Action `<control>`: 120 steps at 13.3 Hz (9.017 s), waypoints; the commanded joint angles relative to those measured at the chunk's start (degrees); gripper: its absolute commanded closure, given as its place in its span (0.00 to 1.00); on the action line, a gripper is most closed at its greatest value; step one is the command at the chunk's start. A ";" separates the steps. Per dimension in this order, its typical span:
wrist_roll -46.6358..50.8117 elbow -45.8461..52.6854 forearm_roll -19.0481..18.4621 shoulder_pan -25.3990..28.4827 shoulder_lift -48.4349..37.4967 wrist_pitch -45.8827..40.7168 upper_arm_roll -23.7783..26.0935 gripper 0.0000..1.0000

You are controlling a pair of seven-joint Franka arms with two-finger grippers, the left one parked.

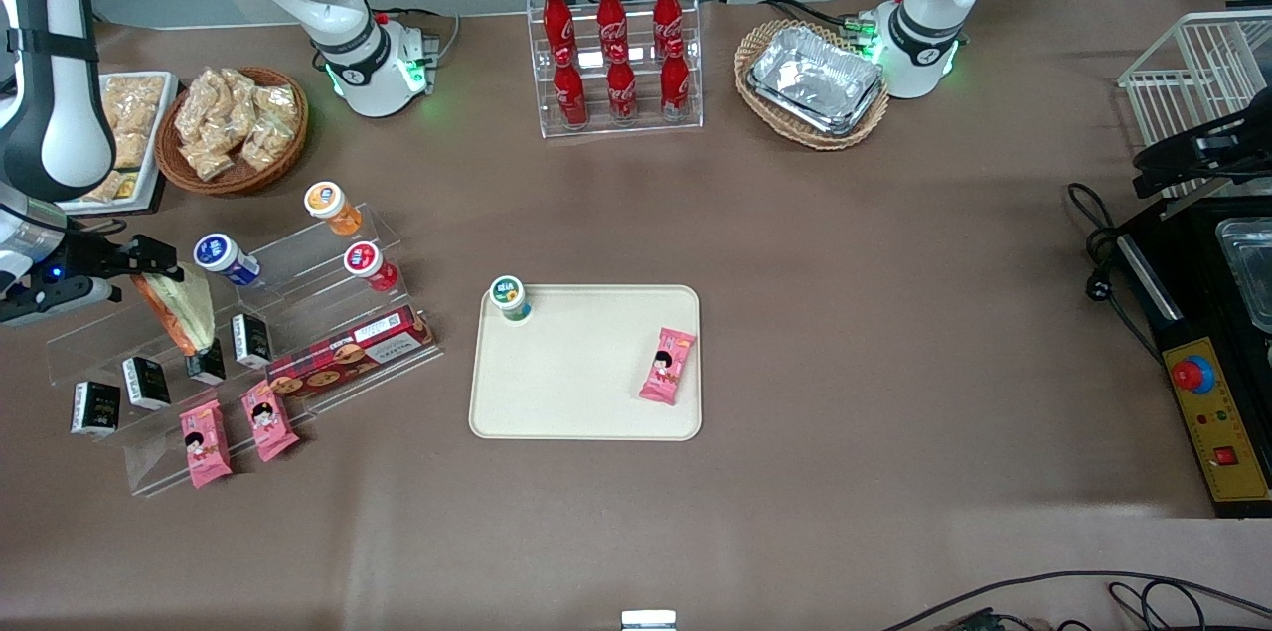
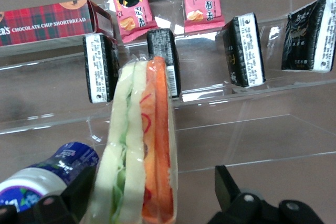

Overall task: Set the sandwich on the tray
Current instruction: 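Lower the open right gripper around the wrapped sandwich and close it, then lift the sandwich up out of the rack with the right gripper, then carry the held sandwich over the cream tray, then lower the sandwich onto the tray and open the right gripper, then raise the right gripper up away from the tray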

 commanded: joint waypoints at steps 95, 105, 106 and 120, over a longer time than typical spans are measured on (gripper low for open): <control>167.55 39.34 -25.96 20.43 38.62 1.01 42.33 0.00; 126.81 34.95 -25.17 13.06 21.84 -17.56 42.15 0.00; 120.93 34.94 -25.17 12.61 20.69 -19.31 41.98 0.00; 56.05 34.51 -10.87 0.30 7.16 -22.92 34.70 0.01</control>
